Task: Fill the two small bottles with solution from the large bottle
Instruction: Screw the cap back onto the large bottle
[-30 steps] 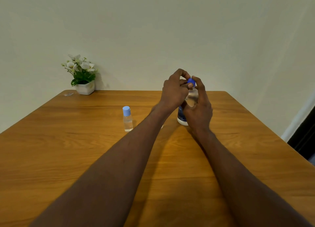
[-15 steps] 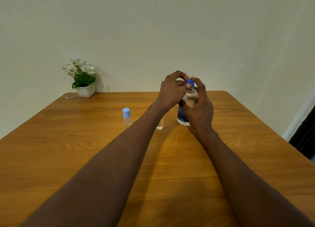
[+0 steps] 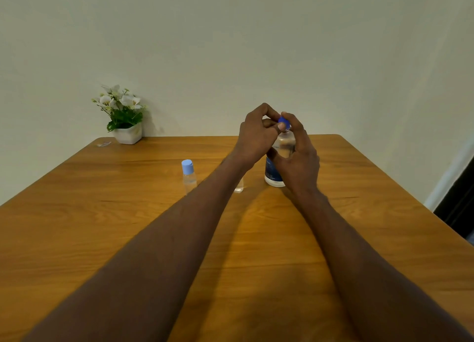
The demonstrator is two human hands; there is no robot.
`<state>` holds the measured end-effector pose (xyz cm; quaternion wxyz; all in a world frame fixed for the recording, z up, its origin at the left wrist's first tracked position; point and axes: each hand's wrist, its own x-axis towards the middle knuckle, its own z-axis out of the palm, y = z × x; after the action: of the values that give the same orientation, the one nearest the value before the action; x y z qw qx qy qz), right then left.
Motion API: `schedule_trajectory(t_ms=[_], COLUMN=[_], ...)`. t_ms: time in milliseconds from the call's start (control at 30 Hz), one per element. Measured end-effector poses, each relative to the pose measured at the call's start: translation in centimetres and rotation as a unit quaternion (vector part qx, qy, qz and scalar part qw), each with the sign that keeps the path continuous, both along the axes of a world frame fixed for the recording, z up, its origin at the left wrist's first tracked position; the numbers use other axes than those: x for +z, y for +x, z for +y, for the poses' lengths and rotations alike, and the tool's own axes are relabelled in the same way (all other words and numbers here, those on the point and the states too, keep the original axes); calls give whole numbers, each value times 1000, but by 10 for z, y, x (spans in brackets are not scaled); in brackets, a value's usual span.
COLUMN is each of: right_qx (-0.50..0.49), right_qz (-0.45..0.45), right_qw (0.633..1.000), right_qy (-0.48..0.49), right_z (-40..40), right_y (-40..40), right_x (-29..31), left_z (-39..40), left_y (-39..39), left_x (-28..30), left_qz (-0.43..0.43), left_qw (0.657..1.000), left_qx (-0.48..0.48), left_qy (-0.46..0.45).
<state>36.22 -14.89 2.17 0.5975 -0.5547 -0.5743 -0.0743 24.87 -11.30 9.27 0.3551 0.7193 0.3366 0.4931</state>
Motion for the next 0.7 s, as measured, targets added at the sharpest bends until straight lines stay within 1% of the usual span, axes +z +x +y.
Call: schedule_trajectory(t_ms=[167,267,400,500,600,700], right_qx=[2,14,18,24,31,19], right_qz=[2,13,4,13,29,31], right_qw=[1000,1000,1000,998,998,998], right_qy=[4,7,-15,-50,-49,-49], right_z=[0,-1,-2,-3,-6,-7], right_y=[1,2,5,7,5,4], right_x=[1,0,-3,-5,-4,1], left_z=[-2,-4,-9,-14,-24,-35], left_y=[-1,-2,-5,-18,-42,-74], left_x=[-3,-2,4,12,15,6], left_qz=[-5,14,11,3,-5,-8], left_qw=[1000,1000,998,990,979,965], left_qx=[4,9,60,117,143,168], left_qy=[-12,-6,19,74,144,202])
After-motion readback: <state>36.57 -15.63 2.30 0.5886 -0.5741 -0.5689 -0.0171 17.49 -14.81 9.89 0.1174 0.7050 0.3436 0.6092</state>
